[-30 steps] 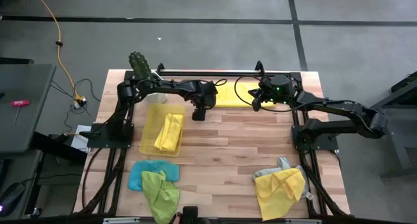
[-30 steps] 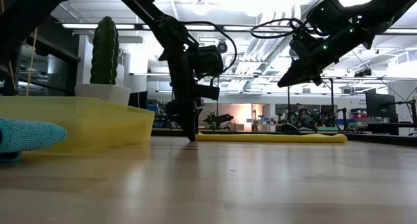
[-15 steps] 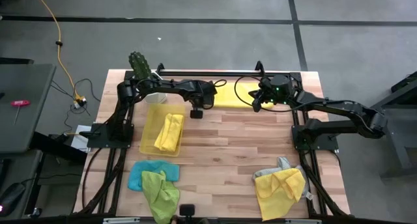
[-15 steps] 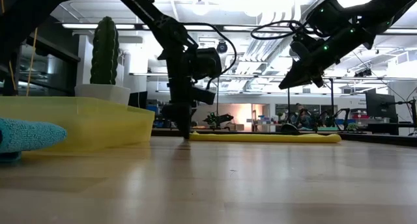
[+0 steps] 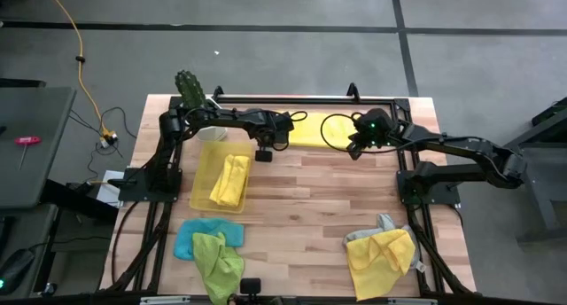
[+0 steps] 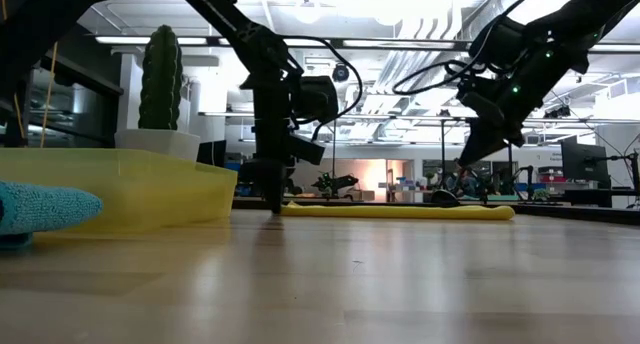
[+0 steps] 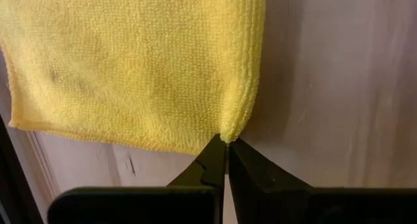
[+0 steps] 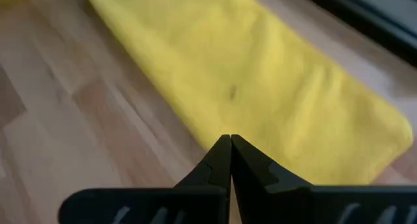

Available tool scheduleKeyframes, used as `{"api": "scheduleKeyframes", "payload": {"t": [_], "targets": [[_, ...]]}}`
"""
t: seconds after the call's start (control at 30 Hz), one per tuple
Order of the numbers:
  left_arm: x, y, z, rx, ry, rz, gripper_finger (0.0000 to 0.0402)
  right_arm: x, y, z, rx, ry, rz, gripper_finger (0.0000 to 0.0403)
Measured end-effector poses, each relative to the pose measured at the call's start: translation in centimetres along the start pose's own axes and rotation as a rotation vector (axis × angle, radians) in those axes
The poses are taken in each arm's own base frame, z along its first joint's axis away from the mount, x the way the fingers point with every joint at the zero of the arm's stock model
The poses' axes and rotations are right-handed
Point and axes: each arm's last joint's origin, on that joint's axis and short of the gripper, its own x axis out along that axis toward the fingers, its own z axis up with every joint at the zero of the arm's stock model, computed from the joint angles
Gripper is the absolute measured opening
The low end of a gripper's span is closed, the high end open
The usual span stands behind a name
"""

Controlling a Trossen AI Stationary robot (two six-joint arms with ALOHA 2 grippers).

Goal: Fold microfiber towels
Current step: Fold the top yellow microfiber towel

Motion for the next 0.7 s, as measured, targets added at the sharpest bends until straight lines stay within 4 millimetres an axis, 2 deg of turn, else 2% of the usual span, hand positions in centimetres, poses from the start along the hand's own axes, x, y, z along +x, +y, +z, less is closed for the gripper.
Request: {"api": "scheduleKeyframes", "payload": {"t": [0.7], "targets": [[-0.05,-0.17,-0.33,0.009,0.031,-0.021,0.0,-0.02,0.09,0.54,0.0,-0.056,0.007,0.0]]}}
